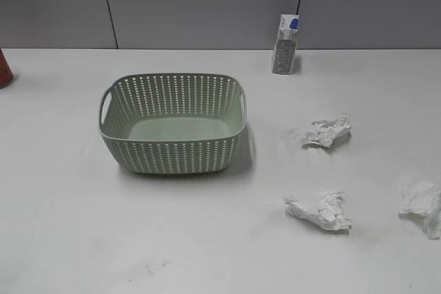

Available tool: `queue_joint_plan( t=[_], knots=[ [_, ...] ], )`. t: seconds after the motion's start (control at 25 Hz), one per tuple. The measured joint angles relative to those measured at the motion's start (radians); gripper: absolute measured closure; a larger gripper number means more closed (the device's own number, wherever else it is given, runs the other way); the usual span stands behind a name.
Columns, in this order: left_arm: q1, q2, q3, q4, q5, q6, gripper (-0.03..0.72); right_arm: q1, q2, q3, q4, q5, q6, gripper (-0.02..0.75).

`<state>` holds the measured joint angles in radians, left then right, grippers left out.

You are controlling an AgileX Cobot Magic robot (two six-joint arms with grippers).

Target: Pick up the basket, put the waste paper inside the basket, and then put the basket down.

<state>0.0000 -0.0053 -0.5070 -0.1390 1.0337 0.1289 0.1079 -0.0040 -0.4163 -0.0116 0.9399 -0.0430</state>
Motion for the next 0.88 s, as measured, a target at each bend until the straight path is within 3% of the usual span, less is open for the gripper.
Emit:
queue_joint_plan(
  t=[0.52,0.88],
  knots=[
    [0.000,0.014,-0.002,-0.007,-0.005,0.000,0.174,0.000,0.000,0.000,0.000,0.000,0.000,0.148],
    [0.000,0.359,-0.074,-0.120,-0.164,0.000,0.174,0.000,0.000,0.000,0.000,0.000,0.000,0.148]
  ],
)
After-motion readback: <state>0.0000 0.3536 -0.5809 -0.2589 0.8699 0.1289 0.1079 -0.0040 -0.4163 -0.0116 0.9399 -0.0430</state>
